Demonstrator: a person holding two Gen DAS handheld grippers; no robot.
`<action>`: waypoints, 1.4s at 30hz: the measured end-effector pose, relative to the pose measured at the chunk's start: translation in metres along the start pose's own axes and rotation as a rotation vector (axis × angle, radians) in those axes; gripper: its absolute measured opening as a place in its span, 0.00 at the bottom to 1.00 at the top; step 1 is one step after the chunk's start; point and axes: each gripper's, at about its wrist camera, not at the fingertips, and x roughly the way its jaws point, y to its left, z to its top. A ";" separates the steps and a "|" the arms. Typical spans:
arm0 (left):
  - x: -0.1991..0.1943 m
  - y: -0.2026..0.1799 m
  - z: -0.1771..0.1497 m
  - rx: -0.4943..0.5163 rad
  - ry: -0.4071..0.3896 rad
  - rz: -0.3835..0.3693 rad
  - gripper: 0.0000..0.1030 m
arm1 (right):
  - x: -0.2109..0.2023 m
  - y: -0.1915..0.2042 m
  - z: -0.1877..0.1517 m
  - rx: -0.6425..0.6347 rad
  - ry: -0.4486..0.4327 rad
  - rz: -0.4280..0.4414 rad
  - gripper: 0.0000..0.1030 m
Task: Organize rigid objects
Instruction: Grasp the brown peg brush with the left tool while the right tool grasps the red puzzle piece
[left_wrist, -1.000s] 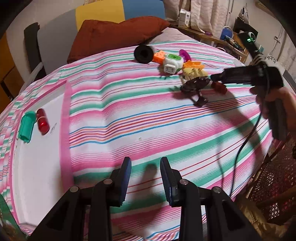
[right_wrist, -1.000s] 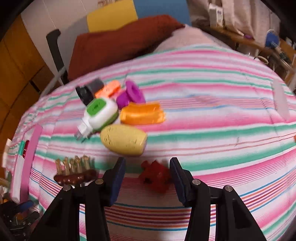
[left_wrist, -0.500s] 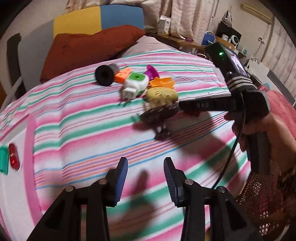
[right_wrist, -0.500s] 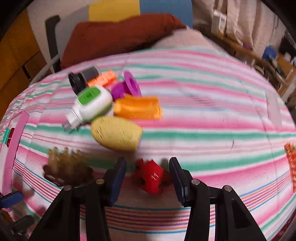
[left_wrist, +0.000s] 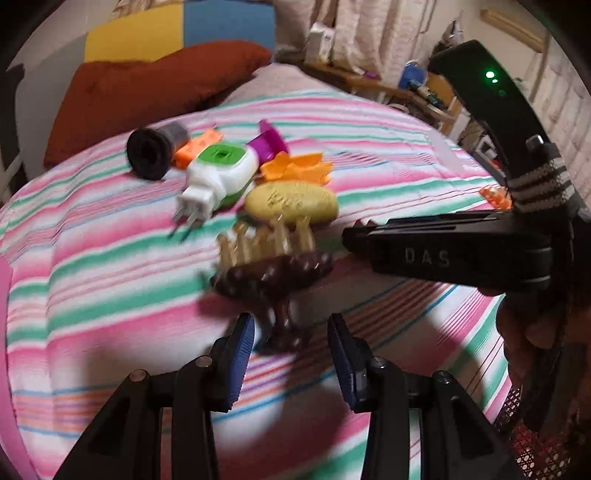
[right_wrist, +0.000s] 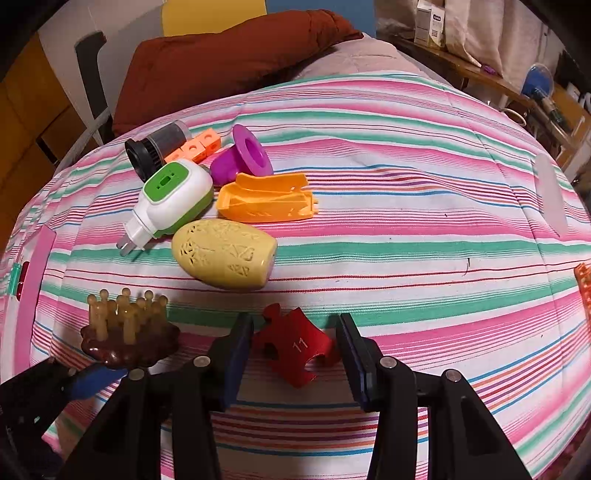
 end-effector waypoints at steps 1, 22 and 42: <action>0.001 0.001 0.001 0.002 -0.001 -0.014 0.28 | 0.000 -0.001 0.000 0.006 0.001 0.004 0.46; -0.021 0.026 0.040 0.024 -0.083 0.069 0.23 | -0.006 -0.005 0.002 0.040 -0.005 0.022 0.46; -0.026 0.036 0.032 0.035 -0.112 0.083 0.23 | -0.005 -0.003 0.000 0.041 0.003 0.027 0.46</action>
